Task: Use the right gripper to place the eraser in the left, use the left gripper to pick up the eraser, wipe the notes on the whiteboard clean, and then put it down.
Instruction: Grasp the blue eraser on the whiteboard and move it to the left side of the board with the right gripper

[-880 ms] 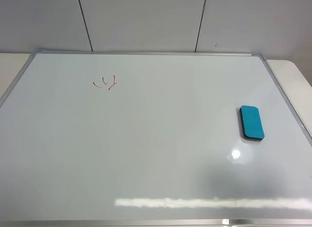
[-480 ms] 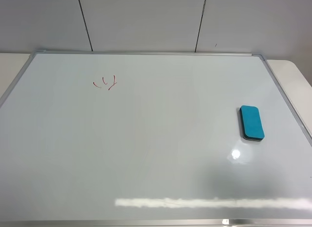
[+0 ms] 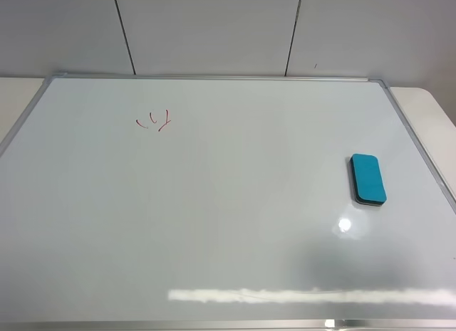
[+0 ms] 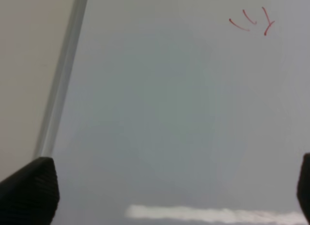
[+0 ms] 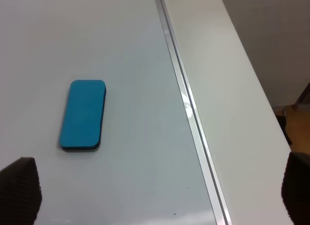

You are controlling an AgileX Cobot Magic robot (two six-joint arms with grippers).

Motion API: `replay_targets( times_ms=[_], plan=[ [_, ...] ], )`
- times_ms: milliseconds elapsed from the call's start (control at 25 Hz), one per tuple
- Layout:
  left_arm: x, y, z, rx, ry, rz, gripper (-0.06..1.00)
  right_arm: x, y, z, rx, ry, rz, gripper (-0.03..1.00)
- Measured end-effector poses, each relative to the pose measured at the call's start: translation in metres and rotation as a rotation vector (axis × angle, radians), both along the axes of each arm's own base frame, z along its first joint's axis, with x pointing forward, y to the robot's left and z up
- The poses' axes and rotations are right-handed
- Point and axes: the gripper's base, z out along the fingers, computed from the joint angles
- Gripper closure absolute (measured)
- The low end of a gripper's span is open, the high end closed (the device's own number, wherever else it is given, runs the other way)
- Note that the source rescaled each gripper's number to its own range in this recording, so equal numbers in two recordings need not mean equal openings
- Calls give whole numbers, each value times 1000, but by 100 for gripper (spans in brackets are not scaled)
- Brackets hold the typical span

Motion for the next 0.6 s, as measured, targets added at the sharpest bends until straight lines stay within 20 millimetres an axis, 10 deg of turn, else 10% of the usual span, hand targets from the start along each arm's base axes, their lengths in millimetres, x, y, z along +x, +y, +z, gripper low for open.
replay_targets(
  times_ms=[600],
  plan=[
    [0, 0, 0, 0, 0, 0, -6, 55, -7, 49, -26, 217, -27, -3]
  ],
)
